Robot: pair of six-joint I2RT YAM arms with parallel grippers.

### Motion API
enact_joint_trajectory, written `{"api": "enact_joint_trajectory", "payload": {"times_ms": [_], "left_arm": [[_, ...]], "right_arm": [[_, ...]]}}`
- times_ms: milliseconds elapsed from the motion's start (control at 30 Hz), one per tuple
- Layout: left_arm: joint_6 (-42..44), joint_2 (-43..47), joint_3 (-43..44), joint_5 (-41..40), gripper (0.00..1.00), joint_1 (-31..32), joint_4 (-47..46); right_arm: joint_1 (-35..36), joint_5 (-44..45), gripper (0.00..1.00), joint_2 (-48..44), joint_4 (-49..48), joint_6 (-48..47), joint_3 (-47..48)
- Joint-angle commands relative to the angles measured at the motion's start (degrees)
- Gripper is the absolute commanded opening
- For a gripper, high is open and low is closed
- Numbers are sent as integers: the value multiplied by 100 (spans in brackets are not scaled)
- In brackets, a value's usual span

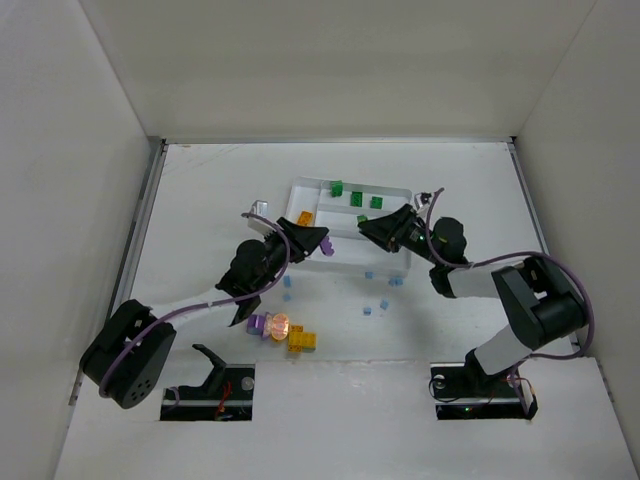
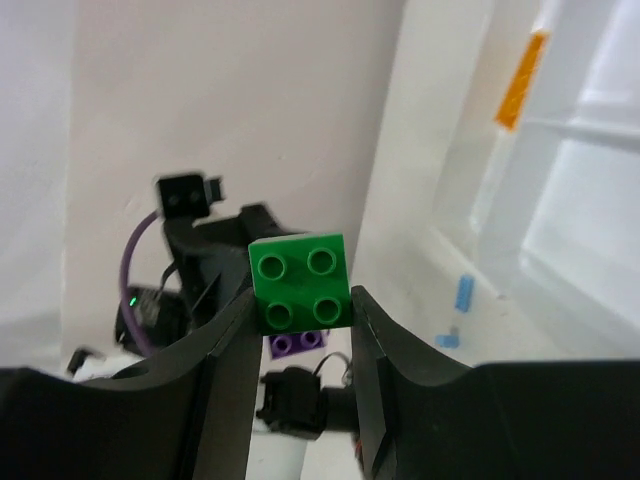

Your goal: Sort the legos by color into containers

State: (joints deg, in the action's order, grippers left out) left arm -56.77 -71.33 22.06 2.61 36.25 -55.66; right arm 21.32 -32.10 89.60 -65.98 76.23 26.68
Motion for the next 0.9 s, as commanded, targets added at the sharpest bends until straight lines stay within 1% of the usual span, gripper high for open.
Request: {"api": "enact_joint_trajectory", "payload": {"times_ms": [0, 100, 200, 300, 433, 500, 633, 800, 867], "left_arm": [[307, 111, 131, -6, 17, 9, -138], [491, 49, 245, -155, 17, 97, -68], [737, -21, 395, -243, 17, 123, 107], [896, -100, 518, -323, 18, 141, 309], [1071, -214, 658, -367, 18, 141, 503], [1133, -267, 720, -367, 18, 115, 521], [1177, -320, 747, -367, 18, 97, 538], [1195, -443, 782, -367, 19, 97, 530], [1195, -487, 799, -393, 19, 141, 521]], "right_arm": [[-185, 790, 30, -145, 1381, -730, 574], [-177, 1844, 30, -267, 3208, -1730, 1206], [-142, 3047, 30, -338, 4721, -2768, 1892], [-106, 4051, 30, -242, 5602, -3560, 2481], [-150, 4519, 30, 363, 6498, -4413, 3377], [-194, 4546, 30, 654, 6693, -4581, 3659], [-273, 4519, 30, 1067, 6756, -4652, 3967], [-387, 4484, 32, 1340, 6800, -4705, 4266], [-423, 4458, 35, 1454, 6791, -4705, 4389]]}}
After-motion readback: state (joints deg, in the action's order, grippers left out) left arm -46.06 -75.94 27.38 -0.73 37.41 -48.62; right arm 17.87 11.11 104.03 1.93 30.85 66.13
